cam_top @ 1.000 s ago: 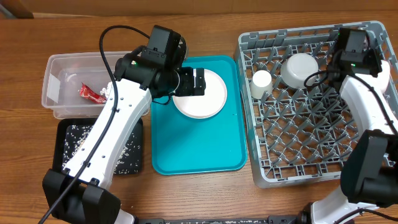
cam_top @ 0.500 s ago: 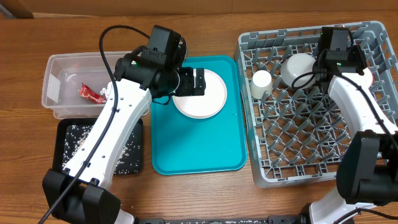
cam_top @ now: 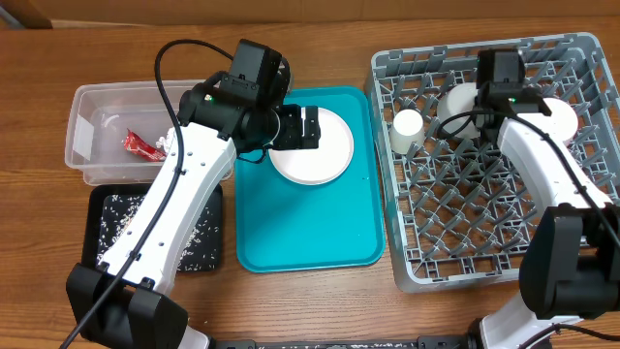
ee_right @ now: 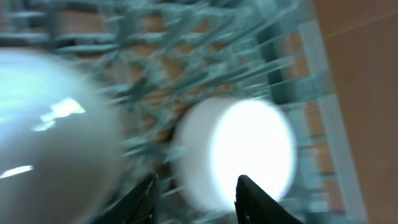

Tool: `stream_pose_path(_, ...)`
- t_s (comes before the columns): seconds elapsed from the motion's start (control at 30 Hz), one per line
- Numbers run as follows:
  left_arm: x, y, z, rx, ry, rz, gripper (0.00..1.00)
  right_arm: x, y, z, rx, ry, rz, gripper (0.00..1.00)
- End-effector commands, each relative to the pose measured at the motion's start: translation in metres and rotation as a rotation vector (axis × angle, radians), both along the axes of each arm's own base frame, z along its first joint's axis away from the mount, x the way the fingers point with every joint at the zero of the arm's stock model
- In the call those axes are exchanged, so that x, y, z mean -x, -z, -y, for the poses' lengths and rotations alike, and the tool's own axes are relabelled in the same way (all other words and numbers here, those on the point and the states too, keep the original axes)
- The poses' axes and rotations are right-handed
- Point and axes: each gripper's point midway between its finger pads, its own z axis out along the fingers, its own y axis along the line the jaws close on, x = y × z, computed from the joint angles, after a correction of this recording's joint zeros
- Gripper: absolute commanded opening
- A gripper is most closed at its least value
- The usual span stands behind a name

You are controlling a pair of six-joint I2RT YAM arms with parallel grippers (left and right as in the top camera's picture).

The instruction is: Sort waste into correct bins and load items into the dishwasher

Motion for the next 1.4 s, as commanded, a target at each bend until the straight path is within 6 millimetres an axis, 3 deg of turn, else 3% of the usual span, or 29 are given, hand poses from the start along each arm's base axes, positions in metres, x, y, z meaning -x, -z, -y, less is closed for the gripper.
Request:
stream_pose_path(0.0, 0.000, -0.018, 0.004, 0.026, 0.016, 0.041, 1.00, -0.005, 0.016, -0.044, -0.285, 0.002, 0.050, 0.44)
stream_pose_path(0.17, 0.000, -0.018, 0.004, 0.026, 0.016, 0.041, 1.00, -0.002, 0.013, -0.090, -0.520, -0.045, 0.055, 0.47)
stream_pose_path(0.37, 0.000, -0.018, 0.004, 0.026, 0.016, 0.041, 1.00, 0.005, -0.011, -0.150, -0.835, -0.133, 0.063, 0.49)
stream_pose_path(0.67, 0.000, -0.018, 0.004, 0.026, 0.016, 0.041, 1.00, 0.019, -0.023, -0.184, -1.058, -0.138, 0.012, 0.52)
stream_pose_path(0.87, 0.000, -0.018, 0.004, 0.026, 0.016, 0.041, 1.00, 0.040, -0.037, -0.224, -1.265, -0.241, -0.093, 0.55)
stream_pose_path(1.2, 0.000, -0.018, 0.004, 0.026, 0.016, 0.041, 1.00, 0.061, -0.031, -0.275, -1.215, -0.341, -0.175, 0.58)
stream_pose_path(1.37, 0.000, -0.018, 0.004, 0.026, 0.016, 0.041, 1.00, 0.042, -0.017, -0.260, -0.949, -0.296, -0.062, 0.58)
